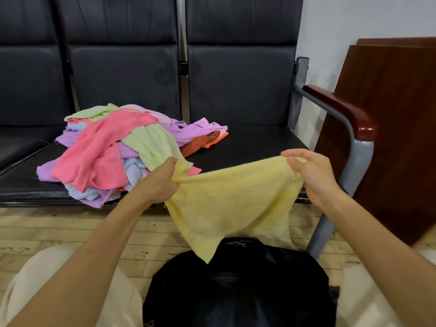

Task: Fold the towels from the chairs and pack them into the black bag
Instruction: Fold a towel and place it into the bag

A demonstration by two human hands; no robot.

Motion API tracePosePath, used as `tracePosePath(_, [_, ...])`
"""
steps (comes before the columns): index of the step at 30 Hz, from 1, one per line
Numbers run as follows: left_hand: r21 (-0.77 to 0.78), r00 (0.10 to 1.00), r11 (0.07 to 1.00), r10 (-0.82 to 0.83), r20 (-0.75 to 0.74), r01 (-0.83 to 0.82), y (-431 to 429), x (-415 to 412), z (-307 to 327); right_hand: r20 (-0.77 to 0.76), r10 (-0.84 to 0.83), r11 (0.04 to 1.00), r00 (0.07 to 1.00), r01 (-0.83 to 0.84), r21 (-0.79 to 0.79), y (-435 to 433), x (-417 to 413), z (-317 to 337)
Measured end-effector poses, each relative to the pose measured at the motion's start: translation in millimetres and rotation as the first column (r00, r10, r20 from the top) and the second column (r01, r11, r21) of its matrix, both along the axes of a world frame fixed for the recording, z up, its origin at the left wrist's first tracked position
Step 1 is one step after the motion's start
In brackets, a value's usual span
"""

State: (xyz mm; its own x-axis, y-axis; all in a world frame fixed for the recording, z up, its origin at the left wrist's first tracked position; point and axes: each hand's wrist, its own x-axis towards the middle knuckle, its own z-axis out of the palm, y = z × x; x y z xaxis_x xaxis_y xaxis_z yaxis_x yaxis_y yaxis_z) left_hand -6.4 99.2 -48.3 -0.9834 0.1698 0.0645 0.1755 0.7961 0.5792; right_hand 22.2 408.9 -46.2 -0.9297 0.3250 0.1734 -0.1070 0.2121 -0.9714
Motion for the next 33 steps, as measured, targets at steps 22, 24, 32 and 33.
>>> tracePosePath(22, [0.774, 0.963, 0.595, 0.261, 0.065, -0.214, 3, -1, -3, 0.014, 0.075, 0.737, 0.997, -0.066, 0.672, 25, -14, -21])
tracePosePath(24, [0.715, 0.969, 0.690, 0.235, -0.076, -0.111, -4, -1, -5, 0.045, 0.127, 0.702, 0.991, -0.122, 0.702, 25, -14, -21])
tracePosePath(32, [0.194, 0.994, 0.981, 0.020, -0.107, 0.001, -24, -2, -16, 0.309, 0.301, 0.676, 0.902, -0.431, 0.598, 21, -8, -8])
tracePosePath(33, [0.194, 0.998, 0.981, 0.007, -0.061, 0.005, -24, -1, -15, 0.334, 0.299, 0.671, 0.894, -0.446, 0.592, 20, -8, -9])
